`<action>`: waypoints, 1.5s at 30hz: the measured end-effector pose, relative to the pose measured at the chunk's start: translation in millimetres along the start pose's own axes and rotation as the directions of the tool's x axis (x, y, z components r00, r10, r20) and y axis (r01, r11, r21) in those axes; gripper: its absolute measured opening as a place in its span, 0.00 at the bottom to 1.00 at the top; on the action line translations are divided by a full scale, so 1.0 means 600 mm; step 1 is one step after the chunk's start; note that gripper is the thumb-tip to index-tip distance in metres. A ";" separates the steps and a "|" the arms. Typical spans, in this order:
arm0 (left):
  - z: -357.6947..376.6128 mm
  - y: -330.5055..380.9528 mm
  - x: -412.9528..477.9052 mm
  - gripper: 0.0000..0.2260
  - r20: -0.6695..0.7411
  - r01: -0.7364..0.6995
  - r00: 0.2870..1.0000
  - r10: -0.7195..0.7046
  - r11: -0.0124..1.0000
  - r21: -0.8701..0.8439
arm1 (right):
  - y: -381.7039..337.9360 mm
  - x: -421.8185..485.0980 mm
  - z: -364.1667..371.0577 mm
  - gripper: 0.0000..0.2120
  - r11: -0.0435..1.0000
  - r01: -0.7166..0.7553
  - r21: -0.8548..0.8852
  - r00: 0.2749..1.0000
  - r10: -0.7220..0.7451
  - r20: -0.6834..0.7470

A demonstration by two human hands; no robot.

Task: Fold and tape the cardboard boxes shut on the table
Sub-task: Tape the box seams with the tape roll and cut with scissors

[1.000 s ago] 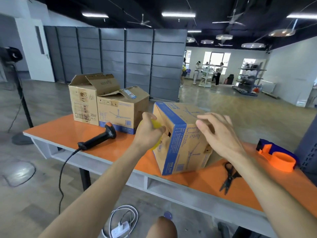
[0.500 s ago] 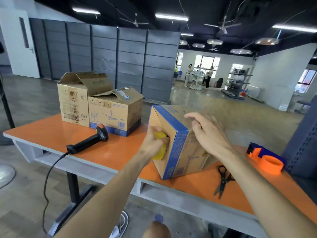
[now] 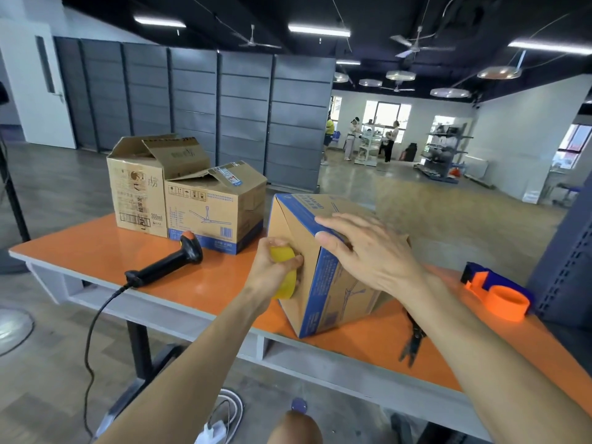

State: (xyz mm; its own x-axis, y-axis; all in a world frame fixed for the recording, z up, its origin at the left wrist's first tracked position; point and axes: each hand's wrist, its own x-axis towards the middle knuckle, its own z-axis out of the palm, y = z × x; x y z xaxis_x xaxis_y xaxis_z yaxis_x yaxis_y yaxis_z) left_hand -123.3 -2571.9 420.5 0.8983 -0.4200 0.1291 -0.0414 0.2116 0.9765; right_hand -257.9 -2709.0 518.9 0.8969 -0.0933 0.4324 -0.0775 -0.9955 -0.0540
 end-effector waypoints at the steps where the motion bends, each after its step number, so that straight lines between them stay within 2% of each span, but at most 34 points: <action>1: -0.003 -0.002 -0.002 0.20 -0.005 0.002 1.000 -0.002 1.000 -0.015 | -0.001 0.000 -0.001 0.37 1.000 -0.006 0.002 1.000 0.006 -0.010; 10: -0.019 -0.009 -0.008 0.20 0.004 0.031 1.000 -0.031 0.989 -0.145 | -0.005 0.007 0.001 0.36 1.000 -0.006 0.006 1.000 0.006 -0.007; 20: -0.015 -0.017 -0.012 0.20 -0.184 -0.001 0.983 -0.028 0.988 -0.158 | -0.006 0.010 0.008 0.39 1.000 0.005 0.007 1.000 -0.005 0.017; 30: -0.023 -0.014 -0.012 0.24 -0.197 0.070 0.973 -0.118 0.969 -0.237 | 0.000 0.015 0.005 0.37 1.000 -0.016 0.017 0.999 0.016 0.029; 33: -0.021 -0.016 -0.013 0.23 -0.242 0.069 0.964 -0.112 0.981 -0.180 | -0.002 0.014 0.008 0.38 1.000 -0.016 0.011 0.999 0.016 0.038; 35: -0.016 -0.017 -0.014 0.22 -0.299 0.050 0.951 -0.083 0.992 -0.115 | -0.005 0.013 0.009 0.38 1.000 -0.011 0.024 0.999 0.010 0.038; 38: -0.012 -0.009 -0.023 0.18 -0.352 -0.024 0.936 -0.019 0.993 -0.117 | -0.004 0.011 0.012 0.37 0.999 -0.010 0.040 1.000 0.009 0.026; 40: -0.010 0.008 -0.031 0.17 -0.380 -0.103 0.919 0.107 0.994 0.030 | -0.002 0.011 0.014 0.34 0.999 0.003 0.053 1.000 -0.004 0.012; 42: -0.006 0.035 -0.043 0.17 -0.379 -0.212 0.880 0.285 0.952 0.222 | 0.000 0.009 0.017 0.28 0.996 0.033 0.079 0.999 -0.032 -0.020; 45: 0.008 0.086 -0.067 0.18 -0.292 -0.366 0.832 0.471 0.862 0.350 | 0.024 0.004 0.017 0.24 0.987 0.037 0.154 0.996 -0.024 -0.088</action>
State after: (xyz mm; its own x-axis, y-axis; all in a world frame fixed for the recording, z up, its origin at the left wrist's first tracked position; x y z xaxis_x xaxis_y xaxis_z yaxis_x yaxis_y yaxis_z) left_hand -163.7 -2547.9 466.6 0.8558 0.0083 0.5173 -0.5173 0.0269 0.8554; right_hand -252.1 -2723.4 510.0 0.8569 -0.0705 0.5107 0.0236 -0.9842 -0.1756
